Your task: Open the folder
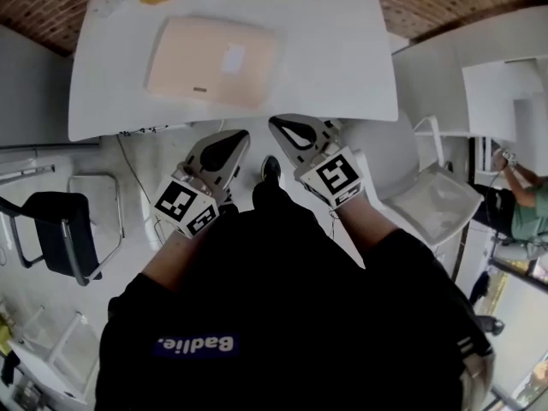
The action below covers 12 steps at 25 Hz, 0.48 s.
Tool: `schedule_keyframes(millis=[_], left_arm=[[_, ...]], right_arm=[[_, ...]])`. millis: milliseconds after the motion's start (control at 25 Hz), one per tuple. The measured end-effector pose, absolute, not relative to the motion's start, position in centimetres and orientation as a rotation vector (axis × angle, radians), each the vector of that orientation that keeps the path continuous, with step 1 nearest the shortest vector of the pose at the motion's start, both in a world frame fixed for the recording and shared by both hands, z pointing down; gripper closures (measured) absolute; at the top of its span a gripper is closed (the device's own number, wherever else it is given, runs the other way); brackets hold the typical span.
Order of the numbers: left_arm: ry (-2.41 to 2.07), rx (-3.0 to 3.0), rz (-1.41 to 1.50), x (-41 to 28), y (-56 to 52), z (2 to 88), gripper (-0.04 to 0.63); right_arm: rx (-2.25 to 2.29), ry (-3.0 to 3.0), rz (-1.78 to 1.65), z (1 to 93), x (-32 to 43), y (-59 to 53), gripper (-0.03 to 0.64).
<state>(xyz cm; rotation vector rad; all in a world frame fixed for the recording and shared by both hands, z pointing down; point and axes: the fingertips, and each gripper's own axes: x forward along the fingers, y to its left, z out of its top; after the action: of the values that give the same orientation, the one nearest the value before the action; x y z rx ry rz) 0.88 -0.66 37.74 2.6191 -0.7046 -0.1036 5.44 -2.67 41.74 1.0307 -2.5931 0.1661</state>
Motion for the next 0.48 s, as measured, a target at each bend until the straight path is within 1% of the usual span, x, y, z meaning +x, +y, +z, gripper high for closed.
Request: schedule_keyframes(millis=[200,480], left_arm=[[-0.826,2.552,-0.056,2.0,-3.1,41.0,0.594],[-0.973,2.475,0.025,2.5,-5.9,47.1,0.594]], right_arm=[[0.953,-2.565,0.133,43.8,7.0,-5.2,0.586],[0.864,-2.530,0.086,47.2,7.3,-7.1,0.586]])
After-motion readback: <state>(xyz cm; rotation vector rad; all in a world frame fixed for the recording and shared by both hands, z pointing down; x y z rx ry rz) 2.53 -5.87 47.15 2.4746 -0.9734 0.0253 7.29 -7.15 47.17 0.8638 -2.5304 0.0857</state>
